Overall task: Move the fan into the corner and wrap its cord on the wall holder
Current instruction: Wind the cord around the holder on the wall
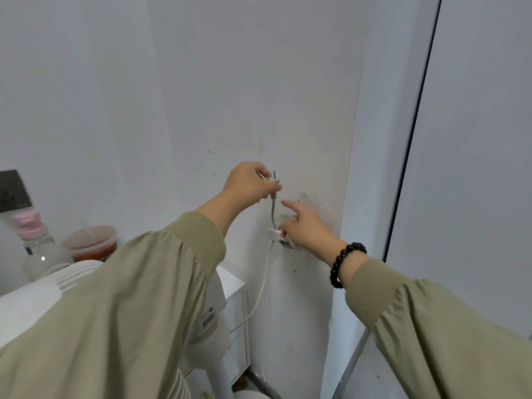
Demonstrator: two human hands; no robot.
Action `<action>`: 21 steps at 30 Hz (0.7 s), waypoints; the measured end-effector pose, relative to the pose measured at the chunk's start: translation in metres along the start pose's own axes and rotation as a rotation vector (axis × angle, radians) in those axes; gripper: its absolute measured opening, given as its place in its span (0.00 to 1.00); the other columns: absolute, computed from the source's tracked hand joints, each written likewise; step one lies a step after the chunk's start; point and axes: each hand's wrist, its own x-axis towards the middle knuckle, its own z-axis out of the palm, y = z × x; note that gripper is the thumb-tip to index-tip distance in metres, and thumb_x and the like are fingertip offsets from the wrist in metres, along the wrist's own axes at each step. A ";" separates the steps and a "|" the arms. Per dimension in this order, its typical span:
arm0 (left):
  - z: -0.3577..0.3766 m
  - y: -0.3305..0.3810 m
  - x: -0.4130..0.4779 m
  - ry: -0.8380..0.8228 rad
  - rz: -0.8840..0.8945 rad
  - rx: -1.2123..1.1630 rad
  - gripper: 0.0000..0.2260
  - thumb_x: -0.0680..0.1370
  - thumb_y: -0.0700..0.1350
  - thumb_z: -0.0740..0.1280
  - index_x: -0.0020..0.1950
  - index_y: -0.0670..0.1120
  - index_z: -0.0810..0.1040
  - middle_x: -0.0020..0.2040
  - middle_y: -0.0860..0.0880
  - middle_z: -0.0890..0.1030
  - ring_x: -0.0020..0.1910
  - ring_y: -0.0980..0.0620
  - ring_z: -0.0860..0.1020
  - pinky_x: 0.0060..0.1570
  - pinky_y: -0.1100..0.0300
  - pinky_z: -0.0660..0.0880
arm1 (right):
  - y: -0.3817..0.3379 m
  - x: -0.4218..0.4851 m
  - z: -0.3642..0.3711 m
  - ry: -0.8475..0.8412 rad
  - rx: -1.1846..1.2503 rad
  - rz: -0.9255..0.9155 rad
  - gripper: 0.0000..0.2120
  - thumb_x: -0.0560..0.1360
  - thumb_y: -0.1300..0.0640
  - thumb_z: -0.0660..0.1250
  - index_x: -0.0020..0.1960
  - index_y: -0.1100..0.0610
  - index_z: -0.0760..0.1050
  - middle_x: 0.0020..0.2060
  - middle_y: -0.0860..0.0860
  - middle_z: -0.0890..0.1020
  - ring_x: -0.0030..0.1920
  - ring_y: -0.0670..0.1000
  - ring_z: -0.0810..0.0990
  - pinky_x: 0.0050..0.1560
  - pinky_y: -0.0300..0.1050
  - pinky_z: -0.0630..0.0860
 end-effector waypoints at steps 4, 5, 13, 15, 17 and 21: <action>-0.010 0.000 -0.006 -0.214 0.006 -0.091 0.05 0.71 0.42 0.74 0.42 0.45 0.79 0.36 0.49 0.80 0.36 0.53 0.79 0.37 0.61 0.76 | -0.010 0.005 0.006 -0.206 0.362 0.176 0.17 0.76 0.68 0.51 0.61 0.57 0.70 0.36 0.55 0.83 0.23 0.48 0.74 0.25 0.39 0.71; -0.012 -0.003 -0.007 -0.273 -0.024 -0.161 0.05 0.72 0.43 0.73 0.45 0.44 0.80 0.38 0.49 0.81 0.38 0.53 0.80 0.40 0.60 0.76 | -0.011 0.006 0.005 -0.211 0.498 0.232 0.13 0.77 0.65 0.50 0.55 0.61 0.72 0.39 0.57 0.82 0.26 0.49 0.77 0.27 0.41 0.73; 0.017 -0.043 0.000 -0.270 -0.224 0.188 0.10 0.77 0.38 0.62 0.53 0.42 0.80 0.52 0.43 0.80 0.50 0.47 0.78 0.47 0.58 0.73 | -0.021 0.017 -0.015 -0.129 0.418 0.332 0.05 0.76 0.67 0.59 0.47 0.66 0.74 0.32 0.59 0.80 0.29 0.52 0.79 0.30 0.42 0.78; 0.029 -0.052 0.002 -0.301 -0.165 0.302 0.12 0.76 0.36 0.63 0.56 0.42 0.81 0.58 0.44 0.80 0.59 0.47 0.76 0.55 0.60 0.70 | -0.025 0.021 -0.017 -0.058 0.006 0.217 0.08 0.75 0.69 0.60 0.52 0.65 0.75 0.36 0.58 0.82 0.33 0.54 0.80 0.30 0.40 0.77; 0.040 -0.058 0.003 -0.305 -0.146 0.312 0.10 0.75 0.38 0.66 0.55 0.42 0.82 0.56 0.44 0.81 0.57 0.48 0.77 0.53 0.61 0.70 | -0.025 0.024 -0.020 0.063 -0.545 -0.033 0.11 0.73 0.68 0.62 0.54 0.62 0.75 0.48 0.57 0.81 0.46 0.57 0.80 0.42 0.43 0.76; 0.052 -0.069 0.009 -0.252 -0.140 0.295 0.07 0.75 0.45 0.69 0.42 0.41 0.82 0.31 0.47 0.75 0.32 0.51 0.70 0.31 0.63 0.64 | -0.022 0.009 -0.015 0.146 -1.056 -0.287 0.09 0.72 0.69 0.59 0.35 0.59 0.65 0.35 0.53 0.72 0.40 0.58 0.73 0.37 0.45 0.66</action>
